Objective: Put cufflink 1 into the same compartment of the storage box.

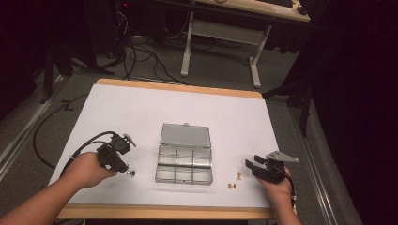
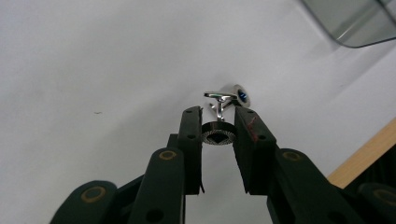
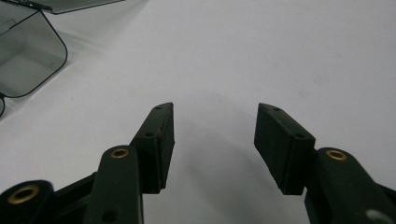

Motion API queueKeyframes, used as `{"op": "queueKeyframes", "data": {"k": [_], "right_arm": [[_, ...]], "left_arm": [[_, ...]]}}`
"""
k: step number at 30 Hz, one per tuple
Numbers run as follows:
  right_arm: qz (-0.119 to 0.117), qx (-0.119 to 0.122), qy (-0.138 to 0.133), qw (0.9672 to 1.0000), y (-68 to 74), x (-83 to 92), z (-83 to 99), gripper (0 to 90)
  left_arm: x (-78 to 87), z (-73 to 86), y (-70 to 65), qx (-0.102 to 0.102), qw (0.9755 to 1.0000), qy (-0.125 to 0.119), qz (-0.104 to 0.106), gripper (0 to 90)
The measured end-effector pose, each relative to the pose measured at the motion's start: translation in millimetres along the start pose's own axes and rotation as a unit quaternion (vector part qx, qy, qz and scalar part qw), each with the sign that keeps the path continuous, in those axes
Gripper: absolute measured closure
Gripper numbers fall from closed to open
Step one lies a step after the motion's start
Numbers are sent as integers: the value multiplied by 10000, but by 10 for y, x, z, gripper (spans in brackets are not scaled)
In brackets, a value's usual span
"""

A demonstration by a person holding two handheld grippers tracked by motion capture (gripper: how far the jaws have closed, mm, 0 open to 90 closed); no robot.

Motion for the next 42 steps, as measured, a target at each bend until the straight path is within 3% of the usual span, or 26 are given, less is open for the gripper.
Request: {"op": "queueKeyframes", "data": {"k": [12, 20, 36, 42], "right_arm": [[-2, -1, 0, 10000, 0, 0, 1, 484], [-13, -4, 0, 10000, 0, -4, -1, 484], [-7, -29, 22, 10000, -2, 1, 6, 484], [-12, -17, 16, 10000, -3, 3, 7, 484]], "left_arm": [[104, -100, -140, -218, 9997, 114, 3, 734], [192, -241, -266, -231, 9994, -141, 224, 735], [233, -536, -532, -494, 9974, -422, 299, 734], [203, -604, -616, -619, 9969, -392, 298, 734]]}}
Point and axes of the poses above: each handheld gripper's, and its own axes: x roughly backward along the jaws, z roughly out of its underside, y roughly to its left, the point moved 10 cm from there along -x, roughly forward along the jaws, and after that the axes turned 13 degrees about y, right-handed, at the moved point
